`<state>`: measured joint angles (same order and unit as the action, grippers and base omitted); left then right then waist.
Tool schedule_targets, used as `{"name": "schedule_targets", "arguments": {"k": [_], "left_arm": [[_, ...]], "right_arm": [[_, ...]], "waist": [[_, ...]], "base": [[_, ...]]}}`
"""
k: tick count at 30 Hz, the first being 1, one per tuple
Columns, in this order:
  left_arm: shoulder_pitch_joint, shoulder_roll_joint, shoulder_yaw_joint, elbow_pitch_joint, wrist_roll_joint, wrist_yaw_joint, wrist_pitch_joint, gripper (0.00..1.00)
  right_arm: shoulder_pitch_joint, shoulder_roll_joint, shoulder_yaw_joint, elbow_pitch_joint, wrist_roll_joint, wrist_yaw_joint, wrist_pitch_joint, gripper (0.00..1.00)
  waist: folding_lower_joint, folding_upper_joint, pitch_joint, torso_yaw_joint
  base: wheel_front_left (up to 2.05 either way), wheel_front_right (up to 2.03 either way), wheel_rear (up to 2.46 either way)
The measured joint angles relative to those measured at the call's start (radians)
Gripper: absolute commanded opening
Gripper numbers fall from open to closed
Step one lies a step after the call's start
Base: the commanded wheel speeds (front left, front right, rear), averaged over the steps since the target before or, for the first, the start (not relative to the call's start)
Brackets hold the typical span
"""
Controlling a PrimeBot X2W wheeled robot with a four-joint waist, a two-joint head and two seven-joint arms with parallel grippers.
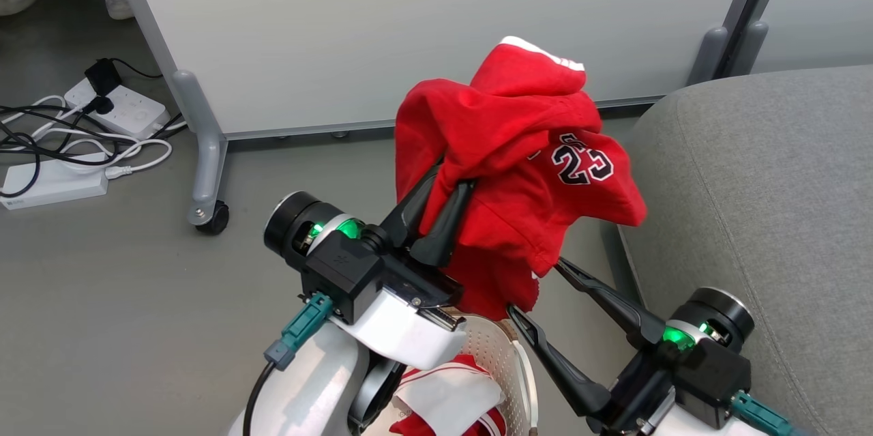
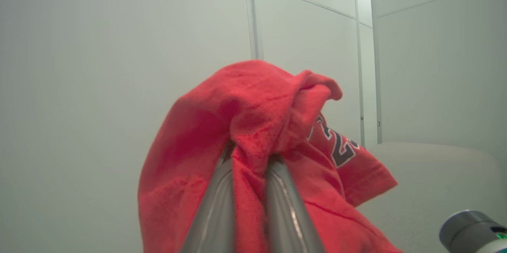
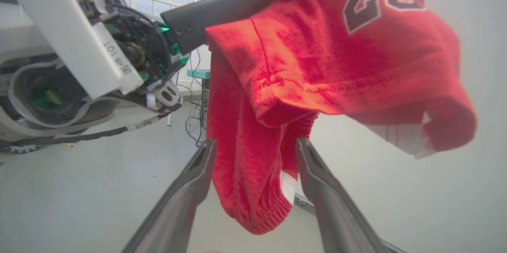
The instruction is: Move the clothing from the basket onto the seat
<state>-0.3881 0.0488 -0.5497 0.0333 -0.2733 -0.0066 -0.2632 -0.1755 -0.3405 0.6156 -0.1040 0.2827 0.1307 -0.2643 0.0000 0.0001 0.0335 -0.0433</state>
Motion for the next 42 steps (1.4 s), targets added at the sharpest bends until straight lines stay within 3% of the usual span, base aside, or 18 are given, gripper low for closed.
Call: {"name": "schedule_targets", "arguments": {"k": [9, 24, 25, 26, 42], "left_arm": [[-0.007, 0.000, -0.080, -0.019, -0.009, -0.001, 0.000, 0.00], [-0.012, 0.000, -0.172, -0.001, -0.030, 0.004, 0.000, 0.00], [-0.012, 0.000, -0.175, 0.001, -0.033, 0.004, 0.000, 0.00], [-0.012, 0.000, -0.178, 0.002, -0.035, 0.005, 0.000, 0.00], [-0.015, 0.000, -0.182, 0.045, -0.028, 0.016, 0.000, 0.00]], "right_arm": [[-0.024, 0.074, -0.045, 0.068, -0.075, 0.000, 0.000, 1.00], [-0.048, 0.151, -0.074, 0.151, -0.100, 0.000, 0.000, 1.00], [-0.049, 0.154, -0.076, 0.165, -0.094, 0.000, 0.000, 0.43], [-0.049, 0.156, -0.076, 0.174, -0.095, 0.000, 0.000, 0.00], [-0.056, 0.165, -0.068, 0.162, -0.030, 0.000, 0.000, 0.00]], "waist": [[0.0000, 0.0000, 0.004, 0.014], [0.0000, 0.0000, -0.003, 0.037], [0.0000, 0.0000, -0.004, 0.038], [0.0000, 0.0000, -0.004, 0.039], [0.0000, 0.0000, -0.005, 0.039]], "base": [[0.00, 0.00, 0.00], [0.00, 0.00, 0.00], [0.00, 0.00, 0.00], [0.00, 0.00, 0.00], [0.00, 0.00, 0.00]]}}
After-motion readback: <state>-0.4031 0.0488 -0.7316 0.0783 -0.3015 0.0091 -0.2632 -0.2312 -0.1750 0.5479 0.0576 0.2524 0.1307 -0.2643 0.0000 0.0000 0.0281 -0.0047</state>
